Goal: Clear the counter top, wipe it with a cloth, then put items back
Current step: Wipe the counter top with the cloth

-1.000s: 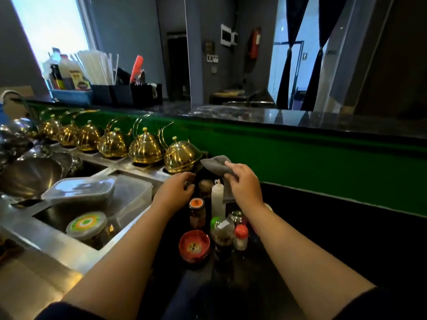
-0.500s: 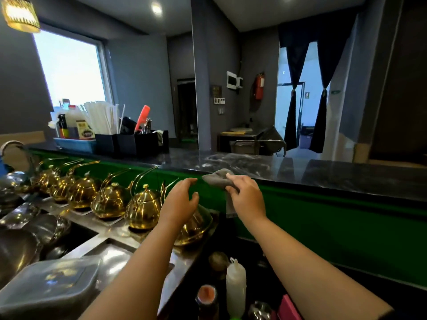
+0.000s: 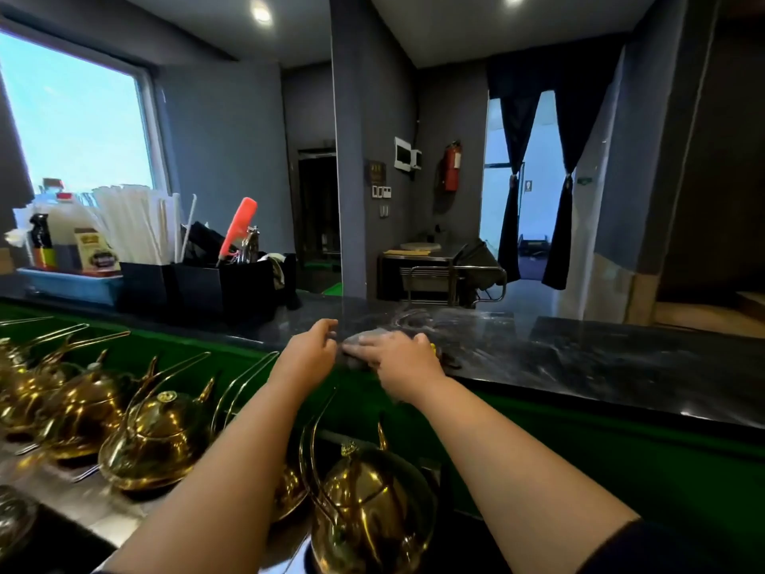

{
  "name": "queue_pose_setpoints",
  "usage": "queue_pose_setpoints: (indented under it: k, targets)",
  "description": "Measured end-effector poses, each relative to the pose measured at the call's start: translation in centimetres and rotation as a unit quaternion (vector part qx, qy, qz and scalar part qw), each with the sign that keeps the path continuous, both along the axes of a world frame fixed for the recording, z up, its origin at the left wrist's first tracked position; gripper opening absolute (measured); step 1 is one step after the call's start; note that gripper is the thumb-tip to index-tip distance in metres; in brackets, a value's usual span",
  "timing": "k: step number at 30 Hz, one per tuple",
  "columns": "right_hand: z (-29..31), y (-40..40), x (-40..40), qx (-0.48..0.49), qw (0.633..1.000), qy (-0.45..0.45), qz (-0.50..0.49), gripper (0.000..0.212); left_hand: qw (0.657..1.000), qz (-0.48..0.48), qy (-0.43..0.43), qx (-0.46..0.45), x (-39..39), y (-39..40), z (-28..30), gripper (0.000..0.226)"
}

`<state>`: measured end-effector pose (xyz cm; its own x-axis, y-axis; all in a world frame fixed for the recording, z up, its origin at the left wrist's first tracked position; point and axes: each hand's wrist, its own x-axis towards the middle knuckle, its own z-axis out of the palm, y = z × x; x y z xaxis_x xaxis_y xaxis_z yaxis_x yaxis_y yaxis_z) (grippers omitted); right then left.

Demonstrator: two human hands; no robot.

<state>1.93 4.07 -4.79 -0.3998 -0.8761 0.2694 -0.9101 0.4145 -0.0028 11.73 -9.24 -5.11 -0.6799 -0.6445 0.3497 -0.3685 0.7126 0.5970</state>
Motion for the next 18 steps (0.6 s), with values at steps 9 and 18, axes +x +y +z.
queue_pose_setpoints:
  k: [9,18]
  targets:
    - [2.1,0.5,-8.3,0.042,0.978,-0.152,-0.139,0.061,0.996,-0.008,-0.086,-0.005,-3.5,-1.8,-1.2,0.052]
    - [0.1,-1.7,-4.8,0.083,0.99,-0.115,-0.012,0.045,0.992,-0.008,-0.12,0.028,-3.8,-1.5,0.3,0.048]
